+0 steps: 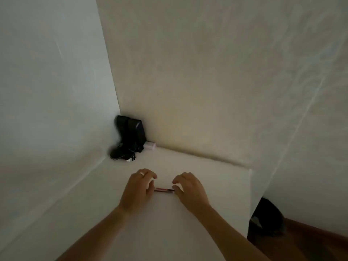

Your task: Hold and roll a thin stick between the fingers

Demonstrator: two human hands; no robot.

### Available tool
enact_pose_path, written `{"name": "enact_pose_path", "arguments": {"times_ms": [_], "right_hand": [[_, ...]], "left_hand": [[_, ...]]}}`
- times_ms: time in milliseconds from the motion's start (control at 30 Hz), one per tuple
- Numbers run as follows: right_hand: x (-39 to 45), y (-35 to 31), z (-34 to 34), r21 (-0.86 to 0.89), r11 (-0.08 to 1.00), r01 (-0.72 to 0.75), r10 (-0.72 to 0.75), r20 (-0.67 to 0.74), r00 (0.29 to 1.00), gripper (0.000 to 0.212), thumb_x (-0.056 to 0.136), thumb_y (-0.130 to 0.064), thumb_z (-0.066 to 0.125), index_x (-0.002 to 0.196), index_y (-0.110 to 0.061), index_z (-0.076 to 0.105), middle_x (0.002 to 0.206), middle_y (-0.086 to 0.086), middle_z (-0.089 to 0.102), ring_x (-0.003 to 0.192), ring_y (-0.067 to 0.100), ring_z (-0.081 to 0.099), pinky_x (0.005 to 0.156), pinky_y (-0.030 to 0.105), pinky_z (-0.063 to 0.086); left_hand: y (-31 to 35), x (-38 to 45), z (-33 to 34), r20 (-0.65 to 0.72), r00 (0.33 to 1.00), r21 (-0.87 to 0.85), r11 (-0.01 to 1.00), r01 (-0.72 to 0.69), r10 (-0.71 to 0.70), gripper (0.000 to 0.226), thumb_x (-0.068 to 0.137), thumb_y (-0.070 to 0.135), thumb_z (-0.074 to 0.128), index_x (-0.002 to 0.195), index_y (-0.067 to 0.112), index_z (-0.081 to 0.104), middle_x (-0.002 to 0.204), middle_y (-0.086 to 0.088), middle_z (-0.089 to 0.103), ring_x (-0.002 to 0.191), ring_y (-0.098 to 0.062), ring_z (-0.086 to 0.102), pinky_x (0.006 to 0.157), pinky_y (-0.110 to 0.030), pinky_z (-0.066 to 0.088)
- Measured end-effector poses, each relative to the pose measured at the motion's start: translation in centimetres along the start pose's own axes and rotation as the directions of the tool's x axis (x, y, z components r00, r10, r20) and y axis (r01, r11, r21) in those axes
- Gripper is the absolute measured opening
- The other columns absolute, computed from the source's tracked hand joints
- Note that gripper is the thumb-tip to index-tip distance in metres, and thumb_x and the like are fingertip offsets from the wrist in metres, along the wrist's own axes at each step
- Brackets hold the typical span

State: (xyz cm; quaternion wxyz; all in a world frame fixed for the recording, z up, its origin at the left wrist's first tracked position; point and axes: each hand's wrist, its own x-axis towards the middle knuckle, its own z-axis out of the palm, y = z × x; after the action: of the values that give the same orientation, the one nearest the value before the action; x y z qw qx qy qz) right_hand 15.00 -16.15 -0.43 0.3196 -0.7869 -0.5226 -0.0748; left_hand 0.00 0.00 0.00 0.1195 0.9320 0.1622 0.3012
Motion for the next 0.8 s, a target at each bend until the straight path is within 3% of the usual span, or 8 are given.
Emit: {"name": "enact_pose_path", "arguments": {"times_ms": [100, 267, 433, 600, 800], "right_hand": [[-0.5, 0.0, 1.9, -0.002, 0.999, 0.052, -0.052, -0.017, 0.999, 0.013, 0.089, -0.025, 0.06, 0.098, -0.023, 0.068, 0.099, -0.005, 0.065, 0.094, 0.015, 0.055, 0.081, 0.03, 0.048], [-2.1, -0.3, 3.5, -0.034, 0.999, 0.02, -0.021, -0.048, 0.999, 0.009, 0.086, -0.018, 0.059, 0.091, -0.019, 0.067, 0.09, 0.0, 0.063, 0.087, 0.022, 0.054, 0.074, 0.035, 0.048], [-2.7, -1.0, 3.4, -0.09, 0.996, 0.0, -0.005, -0.06, 0.998, 0.007, 0.088, -0.02, 0.057, 0.086, -0.019, 0.064, 0.086, -0.001, 0.062, 0.085, 0.023, 0.055, 0.073, 0.037, 0.047], [-2.9, -1.1, 3.5, -0.142, 0.99, 0.0, -0.009, -0.068, 0.998, 0.009, 0.081, -0.017, 0.057, 0.088, -0.019, 0.063, 0.088, -0.002, 0.061, 0.085, 0.02, 0.054, 0.074, 0.033, 0.045], [-3.2, -1.8, 3.1, -0.078, 0.997, 0.011, -0.015, -0.044, 0.999, 0.011, 0.086, -0.016, 0.052, 0.095, -0.019, 0.057, 0.089, -0.002, 0.062, 0.086, 0.018, 0.054, 0.077, 0.033, 0.046]], "left_hand": [[-0.6, -1.1, 0.9, -0.043, 0.999, 0.025, 1.0, 0.011, -0.01, 0.024, 0.085, 0.012, 0.058, 0.104, 0.028, 0.059, 0.104, 0.015, 0.057, 0.099, -0.002, 0.052, 0.085, -0.024, 0.041], [-1.4, -3.0, 1.8, -0.055, 0.998, 0.056, 0.998, 0.036, -0.033, 0.021, 0.083, 0.017, 0.058, 0.1, 0.029, 0.063, 0.102, 0.013, 0.058, 0.099, -0.007, 0.053, 0.081, -0.027, 0.041], [-1.3, -3.8, 2.2, -0.022, 0.999, 0.125, 0.992, -0.025, 0.028, 0.012, 0.088, 0.027, 0.06, 0.096, 0.03, 0.068, 0.1, 0.012, 0.06, 0.098, -0.011, 0.054, 0.077, -0.025, 0.035], [-1.1, -3.6, 2.6, 0.003, 0.996, 0.101, 0.991, -0.091, 0.091, 0.018, 0.091, 0.031, 0.056, 0.107, 0.031, 0.066, 0.105, 0.012, 0.06, 0.103, -0.009, 0.05, 0.08, -0.019, 0.027], [-1.2, -3.5, 3.0, -0.005, 0.989, 0.093, 0.984, -0.149, 0.151, 0.013, 0.092, 0.029, 0.055, 0.097, 0.027, 0.067, 0.101, 0.01, 0.061, 0.096, -0.011, 0.051, 0.075, -0.023, 0.034]]}}
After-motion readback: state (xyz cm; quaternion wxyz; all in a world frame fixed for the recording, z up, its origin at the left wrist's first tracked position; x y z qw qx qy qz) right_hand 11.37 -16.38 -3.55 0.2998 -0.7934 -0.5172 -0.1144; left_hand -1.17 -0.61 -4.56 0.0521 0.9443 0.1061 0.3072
